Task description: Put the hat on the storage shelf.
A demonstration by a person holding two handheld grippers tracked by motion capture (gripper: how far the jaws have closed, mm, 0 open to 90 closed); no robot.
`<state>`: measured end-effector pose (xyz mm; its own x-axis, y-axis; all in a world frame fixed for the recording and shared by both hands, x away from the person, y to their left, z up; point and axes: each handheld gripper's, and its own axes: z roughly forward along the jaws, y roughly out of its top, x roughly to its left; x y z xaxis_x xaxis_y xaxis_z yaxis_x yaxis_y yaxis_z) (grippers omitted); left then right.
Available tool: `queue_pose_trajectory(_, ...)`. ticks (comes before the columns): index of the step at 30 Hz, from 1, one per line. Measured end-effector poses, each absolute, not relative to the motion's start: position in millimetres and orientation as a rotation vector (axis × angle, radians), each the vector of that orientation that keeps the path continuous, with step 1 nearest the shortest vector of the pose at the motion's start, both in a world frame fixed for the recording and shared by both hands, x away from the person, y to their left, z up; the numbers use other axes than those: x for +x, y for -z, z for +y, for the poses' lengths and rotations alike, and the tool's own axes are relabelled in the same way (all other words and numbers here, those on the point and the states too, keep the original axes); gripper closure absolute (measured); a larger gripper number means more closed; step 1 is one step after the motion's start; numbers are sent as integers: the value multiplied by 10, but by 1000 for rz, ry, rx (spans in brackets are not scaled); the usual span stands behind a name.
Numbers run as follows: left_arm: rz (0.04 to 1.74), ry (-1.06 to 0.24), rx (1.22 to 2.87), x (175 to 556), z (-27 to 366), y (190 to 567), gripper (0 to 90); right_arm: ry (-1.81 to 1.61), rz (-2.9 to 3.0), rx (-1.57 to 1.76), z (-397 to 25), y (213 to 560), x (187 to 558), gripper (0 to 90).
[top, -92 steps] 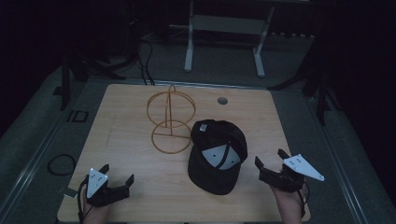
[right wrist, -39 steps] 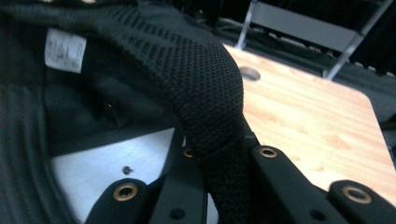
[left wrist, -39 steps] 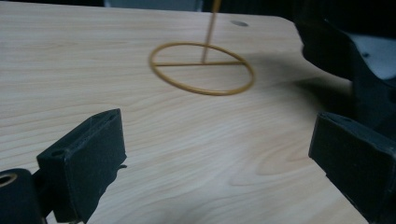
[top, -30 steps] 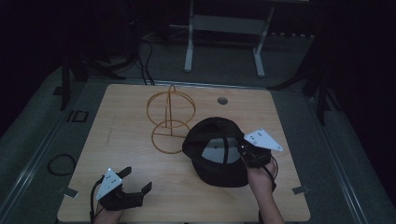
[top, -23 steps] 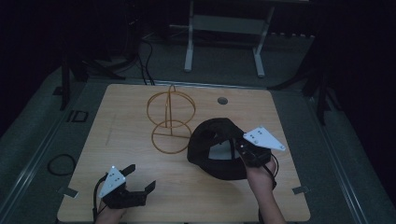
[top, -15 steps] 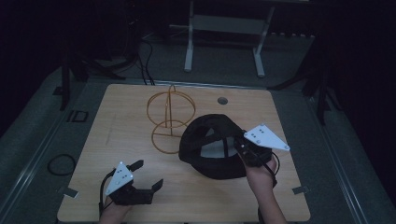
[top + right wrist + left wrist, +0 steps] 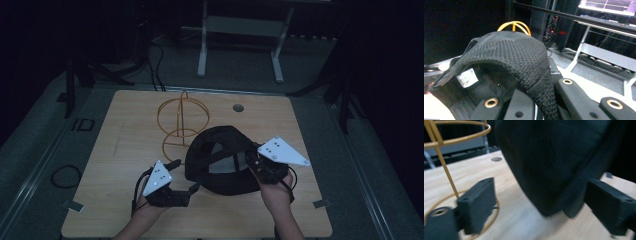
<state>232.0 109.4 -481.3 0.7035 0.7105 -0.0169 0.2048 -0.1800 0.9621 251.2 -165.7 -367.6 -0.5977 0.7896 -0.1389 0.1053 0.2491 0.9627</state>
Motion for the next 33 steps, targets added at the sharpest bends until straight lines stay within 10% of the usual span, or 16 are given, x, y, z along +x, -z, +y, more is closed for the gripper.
queue_pose_trajectory(6, 792, -544, 1728, 2443, 968, 4796, 239, -1415, 1914, 782, -1622, 3688, 2456, 882)
queue_pose_trajectory(13, 843, -603, 1700, 2479, 896, 4706, 888, -1409, 1938, 769, -1625, 3715, 2426, 882)
queue_pose_trajectory(28, 818, -523, 1722, 2477, 872, 4541, 900, -1450, 1960, 804, -1839, 3849, 2333, 773)
queue_pose_trajectory(33, 818, -485, 1689, 2477, 894, 4434, 900, -1443, 1975, 788, -1866, 3917, 2297, 525)
